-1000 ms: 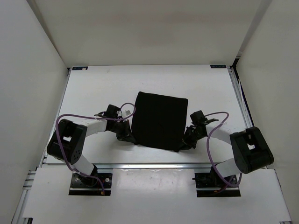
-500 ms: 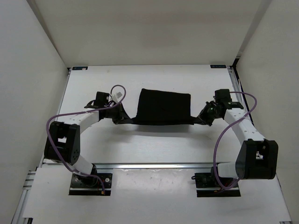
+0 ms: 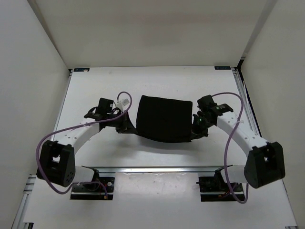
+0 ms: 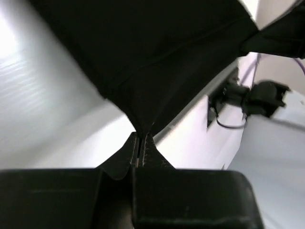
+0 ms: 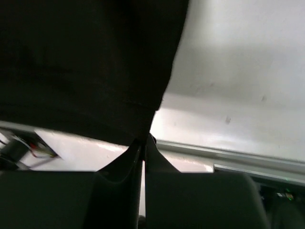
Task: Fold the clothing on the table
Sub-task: Fold the skirt
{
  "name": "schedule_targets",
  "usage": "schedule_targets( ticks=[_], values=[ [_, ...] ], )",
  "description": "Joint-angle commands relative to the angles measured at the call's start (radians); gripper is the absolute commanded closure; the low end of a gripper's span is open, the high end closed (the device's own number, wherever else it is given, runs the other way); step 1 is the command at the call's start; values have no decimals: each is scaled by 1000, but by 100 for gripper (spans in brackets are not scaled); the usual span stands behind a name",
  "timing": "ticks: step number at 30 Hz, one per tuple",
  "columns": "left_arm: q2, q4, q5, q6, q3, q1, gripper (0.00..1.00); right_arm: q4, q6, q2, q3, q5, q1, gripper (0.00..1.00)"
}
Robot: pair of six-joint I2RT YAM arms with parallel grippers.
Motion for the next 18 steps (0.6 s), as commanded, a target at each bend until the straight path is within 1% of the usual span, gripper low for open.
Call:
schedule_targets(
  ticks=[1,3,5,6,7,8,10,12,13,15,16,18],
  values=[
    [-95,-63,70,93,106,-6,100,-102,-31,-117,93,102,69,100],
    [-92,-77,73,98,187,26,100,-108,-43,-153,148,117,65,100],
    [-71,-73,96,83,323,53,100,-111,-66,-149,226,141,37,100],
    [-57,-68,104,72,356,57,100,-108,-97,-138,292,160,37,100],
    [-45,-33,129,34,412,61,100,-106,-115,-128,353,182,3,100],
    [-26,-24,120,26,472,63,100,-76,-141,-117,411,190,-9,100],
    [13,-28,94,15,571,66,100,-36,-169,-63,491,193,-58,100],
    [64,-10,22,-6,676,64,100,4,-187,-10,571,187,-119,100],
    [105,-5,8,-22,700,72,100,22,-203,32,620,190,-147,100],
    [167,33,-6,-43,804,81,100,35,-230,104,731,194,-173,100],
    [208,42,-24,-51,859,87,100,35,-236,148,760,217,-172,100],
    [288,55,-40,-42,946,71,100,41,-250,199,866,220,-184,100]
  ],
)
